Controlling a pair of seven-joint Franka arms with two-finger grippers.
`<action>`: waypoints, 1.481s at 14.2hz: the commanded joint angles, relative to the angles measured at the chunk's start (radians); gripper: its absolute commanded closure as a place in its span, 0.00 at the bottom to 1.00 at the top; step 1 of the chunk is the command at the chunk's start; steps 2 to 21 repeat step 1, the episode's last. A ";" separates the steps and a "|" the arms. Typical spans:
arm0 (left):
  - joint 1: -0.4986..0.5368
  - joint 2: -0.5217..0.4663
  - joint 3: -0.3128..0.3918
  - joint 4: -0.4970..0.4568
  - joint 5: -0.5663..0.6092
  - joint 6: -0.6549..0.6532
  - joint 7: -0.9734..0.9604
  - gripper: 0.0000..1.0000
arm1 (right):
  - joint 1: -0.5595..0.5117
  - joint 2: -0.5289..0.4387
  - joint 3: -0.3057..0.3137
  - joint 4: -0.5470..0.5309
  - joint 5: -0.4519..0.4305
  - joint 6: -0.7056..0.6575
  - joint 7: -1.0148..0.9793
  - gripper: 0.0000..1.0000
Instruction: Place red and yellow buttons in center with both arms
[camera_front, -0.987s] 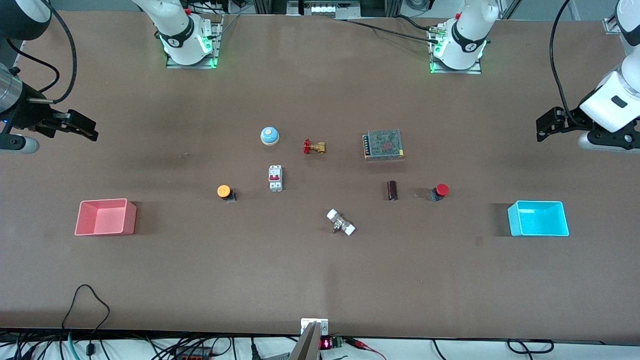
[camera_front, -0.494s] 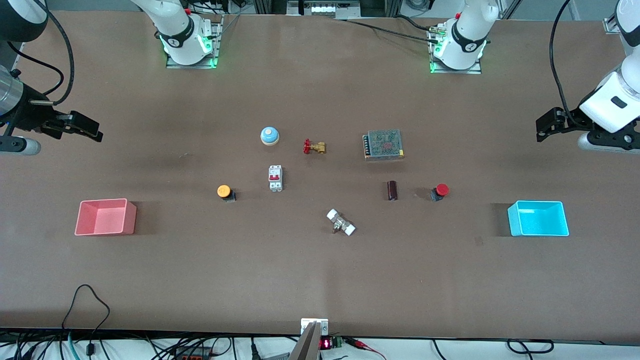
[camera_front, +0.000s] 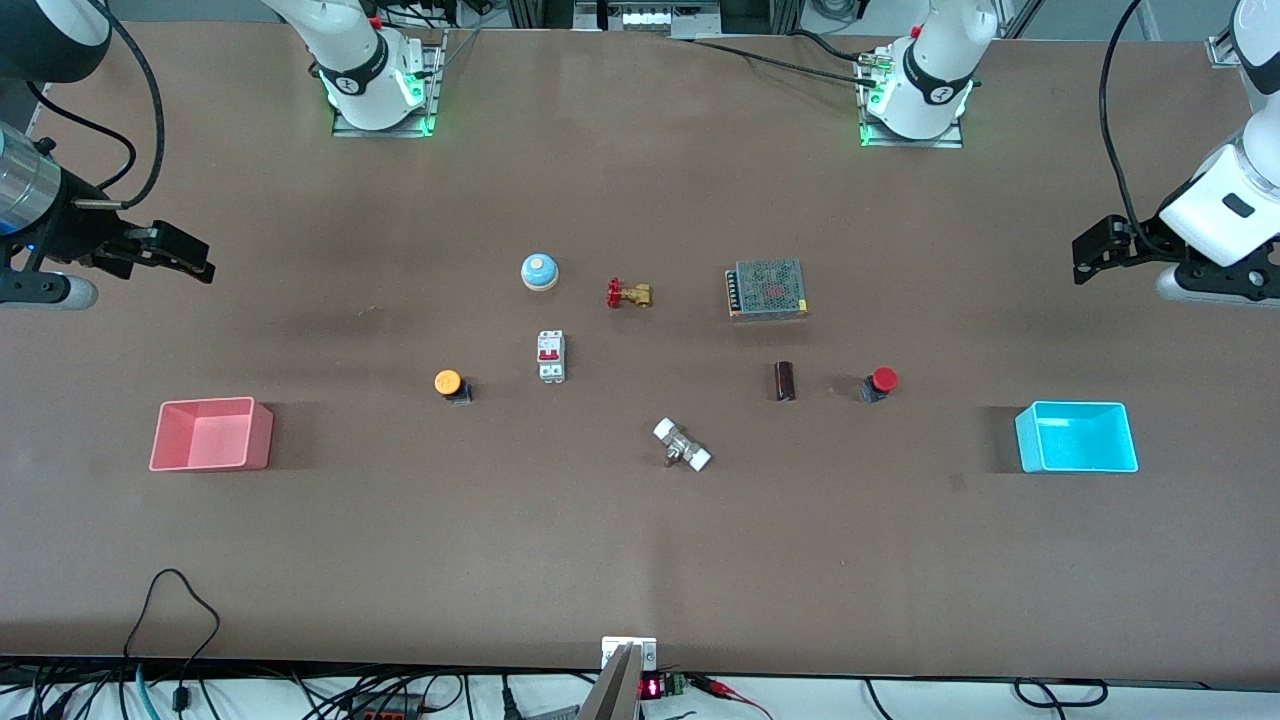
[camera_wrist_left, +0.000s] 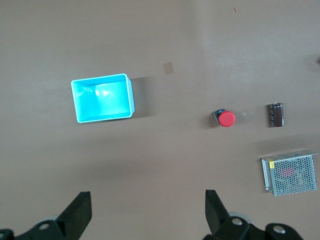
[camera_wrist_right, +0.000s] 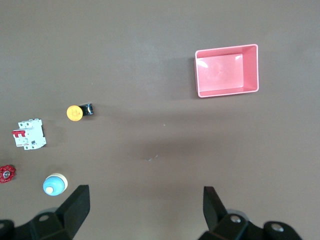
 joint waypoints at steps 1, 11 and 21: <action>0.005 0.003 0.004 0.016 -0.020 -0.006 0.016 0.00 | 0.004 -0.001 0.003 0.006 -0.018 -0.012 -0.005 0.00; 0.005 0.003 0.004 0.016 -0.020 -0.006 0.016 0.00 | 0.004 -0.001 0.003 0.006 -0.018 -0.012 -0.005 0.00; 0.005 0.003 0.004 0.016 -0.020 -0.006 0.016 0.00 | 0.004 -0.001 0.003 0.006 -0.018 -0.012 -0.005 0.00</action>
